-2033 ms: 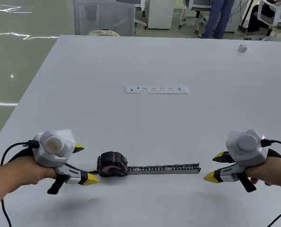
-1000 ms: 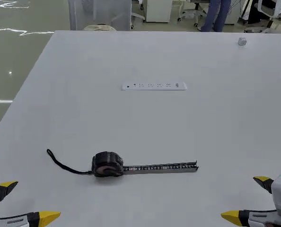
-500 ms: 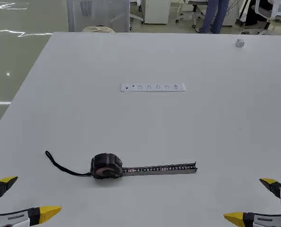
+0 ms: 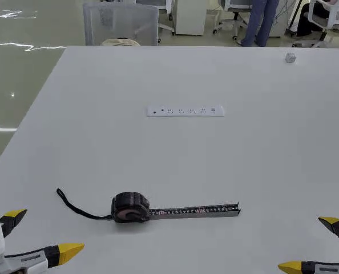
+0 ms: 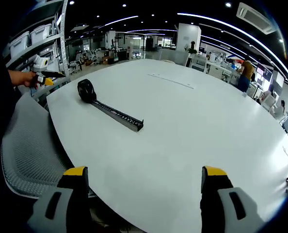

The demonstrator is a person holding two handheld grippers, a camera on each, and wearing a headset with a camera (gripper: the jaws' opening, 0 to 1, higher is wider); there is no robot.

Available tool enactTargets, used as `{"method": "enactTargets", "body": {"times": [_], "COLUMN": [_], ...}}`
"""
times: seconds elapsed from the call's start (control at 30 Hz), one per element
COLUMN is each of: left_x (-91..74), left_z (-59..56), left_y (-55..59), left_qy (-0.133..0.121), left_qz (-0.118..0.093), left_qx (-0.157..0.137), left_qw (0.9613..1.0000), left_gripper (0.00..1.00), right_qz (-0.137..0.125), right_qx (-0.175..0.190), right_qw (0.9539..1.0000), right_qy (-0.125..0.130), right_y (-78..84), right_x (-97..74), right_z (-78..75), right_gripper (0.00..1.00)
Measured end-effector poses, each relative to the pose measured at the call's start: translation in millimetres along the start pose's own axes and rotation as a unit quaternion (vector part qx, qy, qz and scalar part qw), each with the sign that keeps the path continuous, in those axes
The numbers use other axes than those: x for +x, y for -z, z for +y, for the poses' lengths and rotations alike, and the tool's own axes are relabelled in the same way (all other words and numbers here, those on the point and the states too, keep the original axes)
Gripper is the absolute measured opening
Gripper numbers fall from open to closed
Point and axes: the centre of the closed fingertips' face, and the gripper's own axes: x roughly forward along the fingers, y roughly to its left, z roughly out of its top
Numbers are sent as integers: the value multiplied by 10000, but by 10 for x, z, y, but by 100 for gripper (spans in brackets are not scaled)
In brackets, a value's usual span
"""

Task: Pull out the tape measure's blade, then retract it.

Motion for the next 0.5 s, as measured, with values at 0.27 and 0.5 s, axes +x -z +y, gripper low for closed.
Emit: {"method": "enactTargets", "body": {"times": [0.27,0.5], "left_x": [38,63], "left_z": [-122,-132], "left_y": [24,5], "left_qy": [75,21], "left_qz": [40,72], "left_qx": [-88,-139], "left_qw": [9999,9999], "left_gripper": [100,100], "right_qz": [32,256], "right_qx": [-271,-596], "right_qw": [9996,9967], "right_qy": [-124,-489], "right_y": [-111,-163], "right_x": [41,68], "right_z": [2,104], "right_gripper": [98,97]}}
